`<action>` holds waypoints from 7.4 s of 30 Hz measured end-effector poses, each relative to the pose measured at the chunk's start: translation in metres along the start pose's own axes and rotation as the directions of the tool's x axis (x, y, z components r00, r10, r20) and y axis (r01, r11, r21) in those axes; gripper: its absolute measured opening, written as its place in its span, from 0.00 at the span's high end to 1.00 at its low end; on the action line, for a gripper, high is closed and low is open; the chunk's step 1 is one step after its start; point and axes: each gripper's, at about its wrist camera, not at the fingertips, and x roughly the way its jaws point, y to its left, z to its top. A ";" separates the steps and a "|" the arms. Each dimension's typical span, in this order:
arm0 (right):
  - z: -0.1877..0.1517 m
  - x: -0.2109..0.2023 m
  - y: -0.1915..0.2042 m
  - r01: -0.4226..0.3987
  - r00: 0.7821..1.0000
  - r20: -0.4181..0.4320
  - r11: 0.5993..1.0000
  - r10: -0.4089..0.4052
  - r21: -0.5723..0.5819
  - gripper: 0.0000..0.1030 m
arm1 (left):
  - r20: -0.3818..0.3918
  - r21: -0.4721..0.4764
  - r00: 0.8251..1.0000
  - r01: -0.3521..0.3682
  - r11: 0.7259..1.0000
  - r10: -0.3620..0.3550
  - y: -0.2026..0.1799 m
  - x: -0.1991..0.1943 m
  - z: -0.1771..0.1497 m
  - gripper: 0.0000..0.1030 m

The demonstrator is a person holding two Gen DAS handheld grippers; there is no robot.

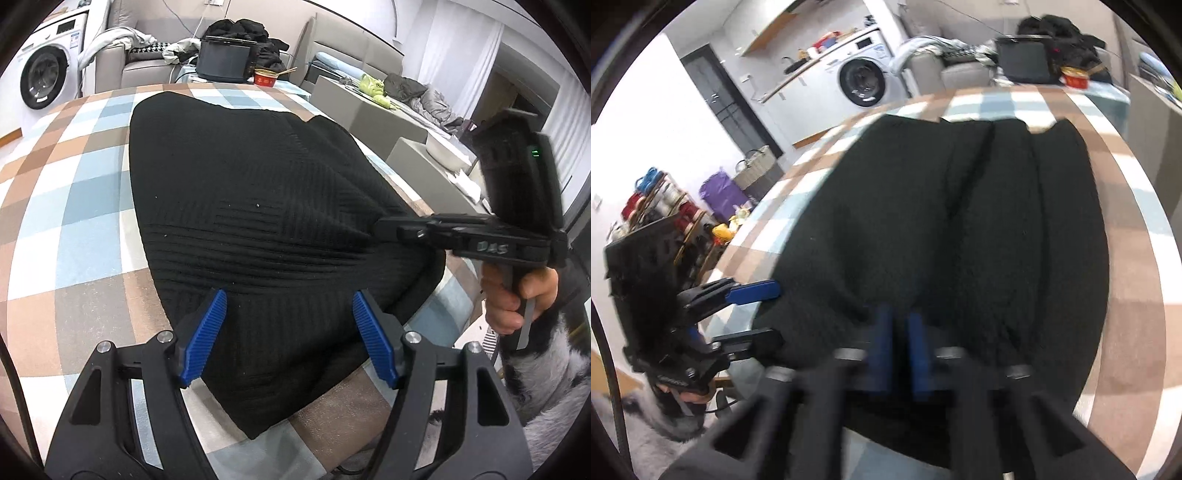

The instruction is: Fold small clothes

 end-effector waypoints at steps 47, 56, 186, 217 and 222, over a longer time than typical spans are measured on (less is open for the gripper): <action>-0.035 -0.045 -0.017 0.118 0.993 -0.025 0.992 -0.117 0.046 0.76 | -0.012 -0.022 0.998 -0.063 0.998 0.063 0.016 0.003 -0.001 0.28; 0.012 -0.027 -0.063 0.069 0.996 0.049 0.981 -0.079 0.182 0.57 | -0.018 -0.016 0.998 -0.062 0.998 0.062 0.014 0.007 -0.003 0.26; -0.047 -0.083 -0.044 0.128 0.981 0.129 0.982 -0.146 0.140 0.42 | -0.026 0.057 0.999 -0.042 0.998 0.044 -0.007 -0.004 -0.010 0.23; 0.002 0.020 0.006 0.133 0.991 0.019 0.991 -0.134 0.015 0.59 | 0.001 -0.153 0.984 -0.177 0.972 0.179 0.077 -0.002 0.005 0.69; 0.009 0.005 -0.004 0.127 0.992 0.015 0.990 -0.128 0.057 0.52 | 0.008 -0.179 0.987 -0.154 0.972 0.158 0.081 -0.008 0.007 0.67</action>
